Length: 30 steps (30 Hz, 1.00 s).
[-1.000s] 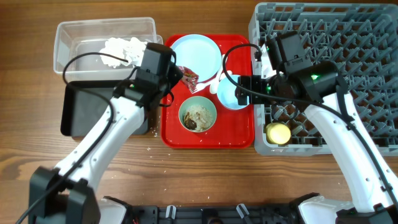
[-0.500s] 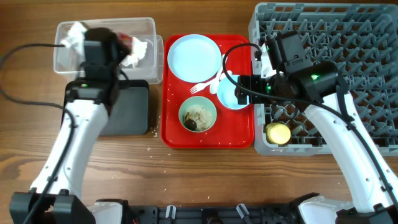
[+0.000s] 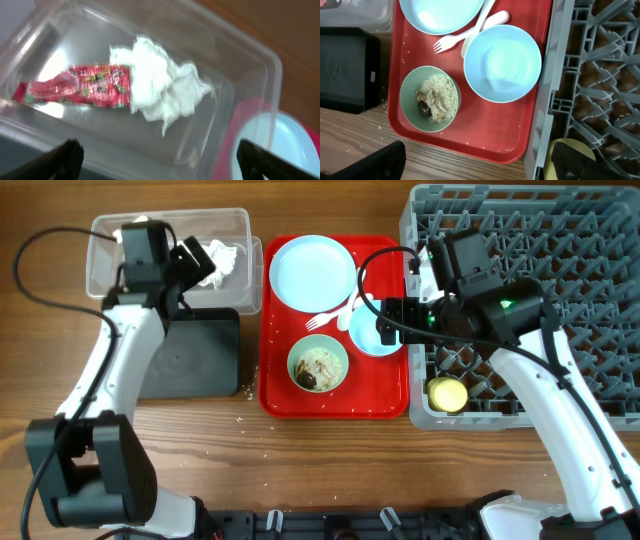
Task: Sort waste into correct bins and load items into the dishwasher rack
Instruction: 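Carry the wrapper to the clear bin and release it, then grasp the green bowl of rice with the left gripper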
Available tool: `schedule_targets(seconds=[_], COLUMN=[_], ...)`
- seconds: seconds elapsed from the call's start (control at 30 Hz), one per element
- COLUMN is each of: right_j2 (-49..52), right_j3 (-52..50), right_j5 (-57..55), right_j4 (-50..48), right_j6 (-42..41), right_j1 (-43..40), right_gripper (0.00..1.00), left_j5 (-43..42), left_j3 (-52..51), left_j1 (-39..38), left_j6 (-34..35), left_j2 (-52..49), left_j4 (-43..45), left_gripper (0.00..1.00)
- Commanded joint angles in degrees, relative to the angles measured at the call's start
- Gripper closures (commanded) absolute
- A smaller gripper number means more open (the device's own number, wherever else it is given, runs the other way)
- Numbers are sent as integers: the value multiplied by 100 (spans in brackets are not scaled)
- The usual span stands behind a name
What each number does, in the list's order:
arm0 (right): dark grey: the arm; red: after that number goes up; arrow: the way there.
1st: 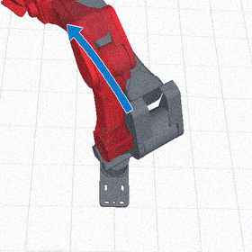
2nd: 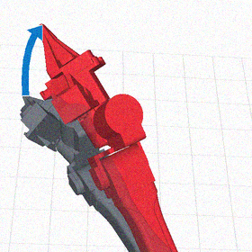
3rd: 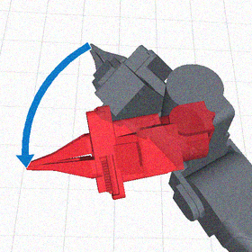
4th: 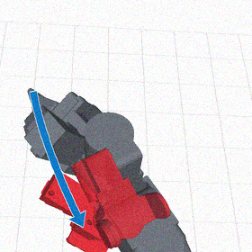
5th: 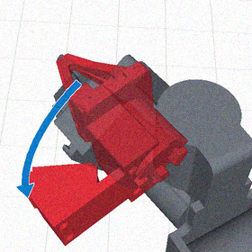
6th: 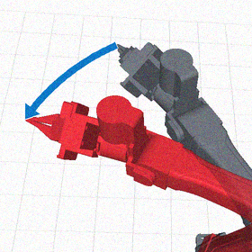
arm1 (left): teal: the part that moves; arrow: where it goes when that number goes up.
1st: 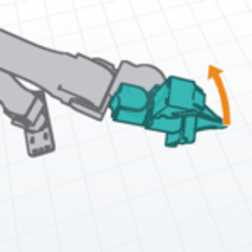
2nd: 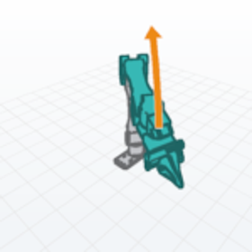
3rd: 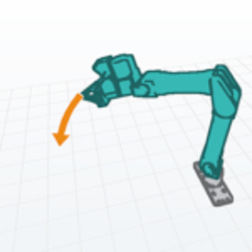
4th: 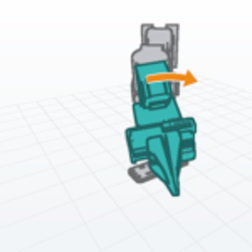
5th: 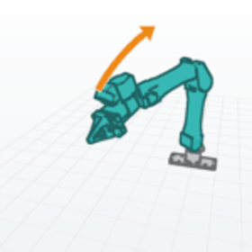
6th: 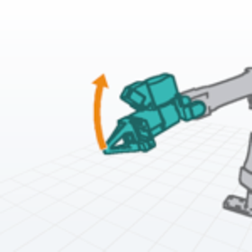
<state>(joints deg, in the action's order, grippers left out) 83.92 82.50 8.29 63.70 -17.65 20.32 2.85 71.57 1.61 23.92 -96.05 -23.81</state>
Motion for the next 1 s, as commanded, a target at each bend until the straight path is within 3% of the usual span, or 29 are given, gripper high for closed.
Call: schedule_targets(seconds=[0.0, 0.07, 0.17, 0.3, 0.43, 0.57, 0.67, 0.83, 0.97], right_j2=[-214, -474, -837, -1102, -1117, -1117, -1113, -1113, -1113], right_j3=[264, 544, 686, 686, 684, 673, 669, 669, 667], right_j5=[-35, -81, -195, -181, -164, -166, -170, -188, -188], right_j4=[-11, 52, 120, 411, 684, 752, 798, 841, 855], right_j6=[166, 267, 271, 490, 791, 828, 861, 892, 1001], right_j1=[-81, -302, -826, -1742, -2151, -2151, -2153, -2153, -2153], right_gripper=[3, 0, 0, 0, 0, 0, 0, 0, 0], left_j5=[-546, -564, -564, -649, -610, -599, -603, -605, -603], left_j3=[1325, 1943, 2068, 2048, 2048, 2046, 2046, 2046, 1904], left_j1=[-262, -686, -1508, -2706, -3893, -4496, -4588, -4586, -4597], left_j6=[-455, -595, -590, -549, -496, -422, -413, -411, -420], left_j2=[144, 144, 120, -133, -546, -1318, -1875, -2190, -2194], left_j4=[-1298, -2271, -2957, -3585, -3576, -3405, -3217, -3169, -3038], left_gripper=[0, 0, 0, 0, 0, 11, 19, 25, 53])
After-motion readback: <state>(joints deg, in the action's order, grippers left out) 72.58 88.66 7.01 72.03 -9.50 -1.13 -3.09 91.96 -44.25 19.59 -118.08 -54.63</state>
